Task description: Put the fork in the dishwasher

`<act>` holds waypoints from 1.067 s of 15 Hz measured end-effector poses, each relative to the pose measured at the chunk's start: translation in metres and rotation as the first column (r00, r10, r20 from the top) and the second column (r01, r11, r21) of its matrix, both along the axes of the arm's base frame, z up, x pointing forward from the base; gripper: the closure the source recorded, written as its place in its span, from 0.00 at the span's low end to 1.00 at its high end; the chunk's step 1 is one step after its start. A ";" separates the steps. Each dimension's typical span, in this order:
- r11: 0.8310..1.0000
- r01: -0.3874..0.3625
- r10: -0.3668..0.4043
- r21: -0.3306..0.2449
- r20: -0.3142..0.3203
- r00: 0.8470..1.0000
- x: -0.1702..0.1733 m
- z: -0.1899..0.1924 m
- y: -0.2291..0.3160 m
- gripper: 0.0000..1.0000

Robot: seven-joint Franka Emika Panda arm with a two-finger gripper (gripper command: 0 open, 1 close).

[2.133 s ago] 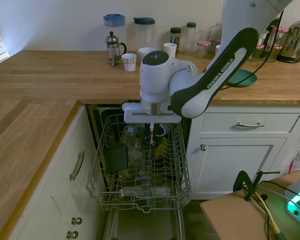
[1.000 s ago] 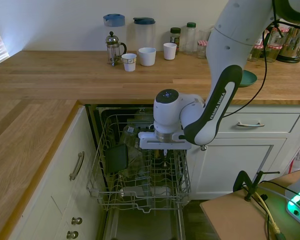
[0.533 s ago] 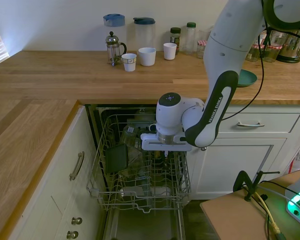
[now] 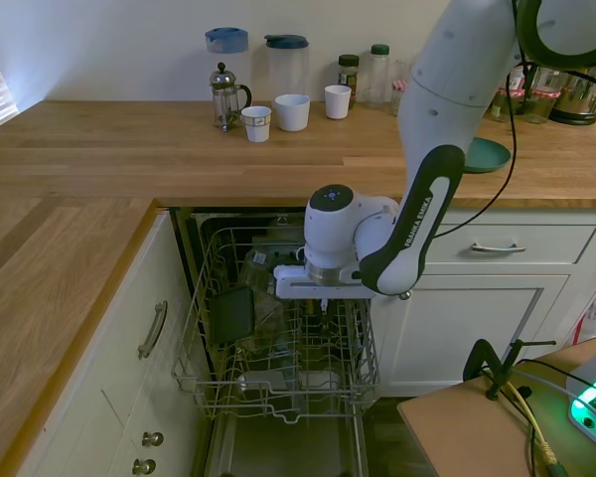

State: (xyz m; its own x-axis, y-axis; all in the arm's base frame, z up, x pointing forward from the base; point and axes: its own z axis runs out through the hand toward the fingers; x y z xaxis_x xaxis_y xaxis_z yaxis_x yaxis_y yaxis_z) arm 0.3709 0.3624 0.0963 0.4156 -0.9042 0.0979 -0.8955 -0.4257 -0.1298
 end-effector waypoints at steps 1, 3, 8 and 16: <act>1.000 -0.002 0.002 -0.001 0.000 1.000 0.000 0.000 0.001 0.00; 1.000 -0.003 0.003 -0.004 0.001 1.000 0.001 0.000 0.001 0.00; 1.000 -0.002 0.003 -0.012 0.008 1.000 0.002 0.002 0.004 0.00; 0.998 0.020 -0.017 -0.052 0.061 0.998 -0.029 0.100 -0.008 0.00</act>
